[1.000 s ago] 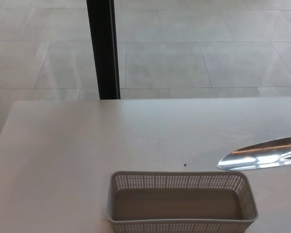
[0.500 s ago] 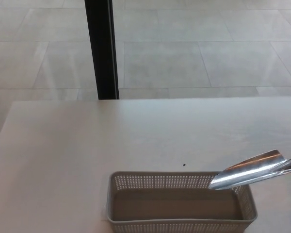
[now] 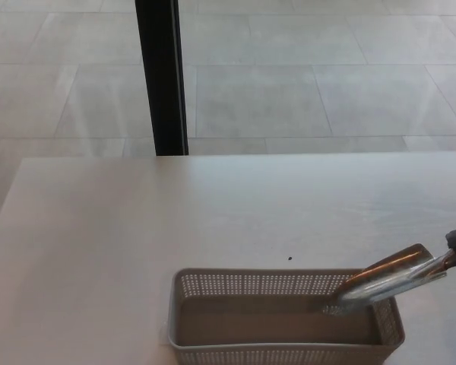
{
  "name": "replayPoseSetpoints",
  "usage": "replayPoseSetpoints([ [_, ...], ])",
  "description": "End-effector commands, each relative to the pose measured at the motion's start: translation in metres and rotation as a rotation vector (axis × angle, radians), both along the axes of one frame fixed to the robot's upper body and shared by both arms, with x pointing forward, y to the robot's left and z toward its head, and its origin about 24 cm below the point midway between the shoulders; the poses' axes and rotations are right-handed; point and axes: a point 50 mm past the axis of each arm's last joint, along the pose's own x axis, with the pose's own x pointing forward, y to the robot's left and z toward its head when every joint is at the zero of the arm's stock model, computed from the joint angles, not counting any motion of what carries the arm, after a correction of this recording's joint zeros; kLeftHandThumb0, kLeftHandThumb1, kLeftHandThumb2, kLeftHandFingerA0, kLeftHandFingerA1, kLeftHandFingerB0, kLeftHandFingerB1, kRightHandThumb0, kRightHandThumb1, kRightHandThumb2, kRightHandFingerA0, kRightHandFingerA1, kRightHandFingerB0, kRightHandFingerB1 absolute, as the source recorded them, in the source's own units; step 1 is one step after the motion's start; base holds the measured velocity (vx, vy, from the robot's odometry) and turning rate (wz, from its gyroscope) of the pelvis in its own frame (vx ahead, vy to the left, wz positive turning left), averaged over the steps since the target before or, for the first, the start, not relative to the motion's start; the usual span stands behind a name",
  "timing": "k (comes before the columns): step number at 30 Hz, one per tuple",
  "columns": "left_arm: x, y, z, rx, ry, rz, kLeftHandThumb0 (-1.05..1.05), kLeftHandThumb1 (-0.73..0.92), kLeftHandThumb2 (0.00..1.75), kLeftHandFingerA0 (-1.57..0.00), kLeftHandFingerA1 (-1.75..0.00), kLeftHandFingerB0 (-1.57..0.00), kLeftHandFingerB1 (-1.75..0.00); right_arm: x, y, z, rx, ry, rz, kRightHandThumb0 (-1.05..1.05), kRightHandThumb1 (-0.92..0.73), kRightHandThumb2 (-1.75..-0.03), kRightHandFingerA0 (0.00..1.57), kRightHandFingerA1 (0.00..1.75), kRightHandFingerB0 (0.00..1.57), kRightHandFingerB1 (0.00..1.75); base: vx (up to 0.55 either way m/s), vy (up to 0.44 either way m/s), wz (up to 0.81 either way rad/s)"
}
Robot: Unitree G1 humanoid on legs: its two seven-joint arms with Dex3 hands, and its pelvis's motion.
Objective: A garden tool is kept on the righthand side and a container is kept on the lefthand side on a desk infront of the robot. the robot uses its right hand to pick up the garden tool and makes a scooping motion inside the container
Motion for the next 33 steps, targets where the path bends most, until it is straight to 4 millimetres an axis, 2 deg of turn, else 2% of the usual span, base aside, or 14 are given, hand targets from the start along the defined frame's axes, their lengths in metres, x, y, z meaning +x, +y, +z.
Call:
replayPoseSetpoints([
  [1,-0.002,0.007,0.005,0.012,-0.010,-0.004,-0.60,0.65,0.60,-0.64,-0.65,-0.61,-0.46,0.005,-0.004,0.000,-0.106,-0.040,-0.215,-0.35,-0.75,-0.70,0.88,1.69,0.84,0.83,0.00,0.000,0.00],
  [3,-0.001,0.006,0.005,0.010,-0.015,-0.005,-0.59,0.65,0.59,-0.67,-0.76,-0.64,-0.48,0.004,0.001,-0.002,-0.119,-0.074,-0.189,-0.36,-0.80,-0.73,0.91,1.71,0.81,0.94,0.00,0.000,0.00],
  [4,-0.001,0.006,0.005,0.005,-0.020,-0.006,-0.59,0.66,0.60,-0.64,-0.71,-0.59,-0.47,0.001,0.009,-0.004,-0.132,-0.093,-0.156,-0.33,-0.76,-0.82,0.92,1.75,0.73,1.33,0.00,0.000,0.00],
  [7,-0.001,0.006,0.005,0.002,-0.016,-0.002,-0.60,0.51,0.91,-0.61,-0.73,-0.51,-0.59,-0.006,0.027,-0.013,-0.171,-0.141,-0.070,-0.35,-0.80,-0.75,0.87,1.75,0.68,1.41,0.00,0.000,0.00],
  [8,-0.001,0.006,0.005,0.005,-0.012,-0.005,-0.60,0.66,0.59,-0.64,-0.71,-0.57,-0.45,-0.008,0.033,-0.017,-0.164,-0.143,-0.056,-0.40,-0.83,-0.71,0.87,1.75,0.67,1.53,0.00,0.000,0.00],
  [10,-0.002,0.005,0.004,-0.003,-0.011,-0.001,-0.60,0.65,0.60,-0.62,-0.63,-0.57,-0.44,-0.015,0.050,-0.033,-0.180,-0.189,0.034,-0.45,-0.81,-0.65,0.86,1.75,0.68,1.50,0.00,0.000,0.00],
  [11,-0.002,0.004,0.003,-0.009,-0.019,0.010,-0.61,0.64,0.60,-0.62,-0.64,-0.57,-0.45,-0.017,0.054,-0.038,-0.151,-0.182,0.050,-0.45,-0.62,-1.04,1.14,1.33,0.82,1.08,0.00,0.000,0.00],
  [12,-0.002,0.004,0.003,-0.013,-0.025,0.020,-0.61,0.50,0.90,-0.60,-0.70,-0.52,-0.58,-0.020,0.059,-0.044,-0.138,-0.167,0.060,-0.39,-0.79,-0.68,0.85,1.75,0.80,1.20,0.00,0.000,0.00],
  [14,-0.002,0.003,0.003,-0.013,-0.027,0.019,-0.60,0.64,0.60,-0.66,-0.73,-0.58,-0.46,-0.021,0.063,-0.048,-0.134,-0.177,0.073,-0.40,-0.76,-0.71,0.88,1.75,0.83,1.23,0.00,0.000,0.00],
  [22,-0.003,0.002,0.002,-0.016,-0.029,0.016,-0.62,0.63,0.59,-0.66,-0.71,-0.60,-0.46,-0.037,0.102,-0.090,-0.091,-0.160,0.158,-0.45,-0.74,-0.74,0.95,1.75,0.89,1.14,0.00,0.000,0.00],
  [28,-0.003,0.001,0.001,-0.015,-0.025,0.018,-0.60,0.64,0.59,-0.65,-0.68,-0.61,-0.47,-0.043,0.129,-0.105,-0.008,-0.135,0.182,-0.43,-0.67,-0.79,0.98,1.75,0.81,1.46,0.00,0.000,0.00],
  [29,-0.004,0.001,0.001,-0.019,-0.022,0.021,-0.60,0.63,0.59,-0.61,-0.62,-0.58,-0.46,-0.043,0.134,-0.107,0.005,-0.130,0.166,-0.52,-0.57,-1.04,1.22,1.38,0.94,1.18,0.00,0.000,0.00],
  [30,-0.004,0.001,0.001,-0.016,-0.018,0.012,-0.61,0.64,0.59,-0.60,-0.58,-0.58,-0.45,-0.043,0.135,-0.107,0.010,-0.133,0.159,-0.43,-0.71,-0.81,0.99,1.75,0.80,1.48,0.00,0.000,0.00],
  [33,-0.005,0.001,0.001,-0.013,-0.015,0.007,-0.61,0.65,0.59,-0.63,-0.66,-0.59,-0.46,-0.042,0.151,-0.110,0.073,-0.128,0.103,-0.43,-0.75,-0.75,0.96,1.75,0.80,1.30,0.00,0.000,0.00],
])
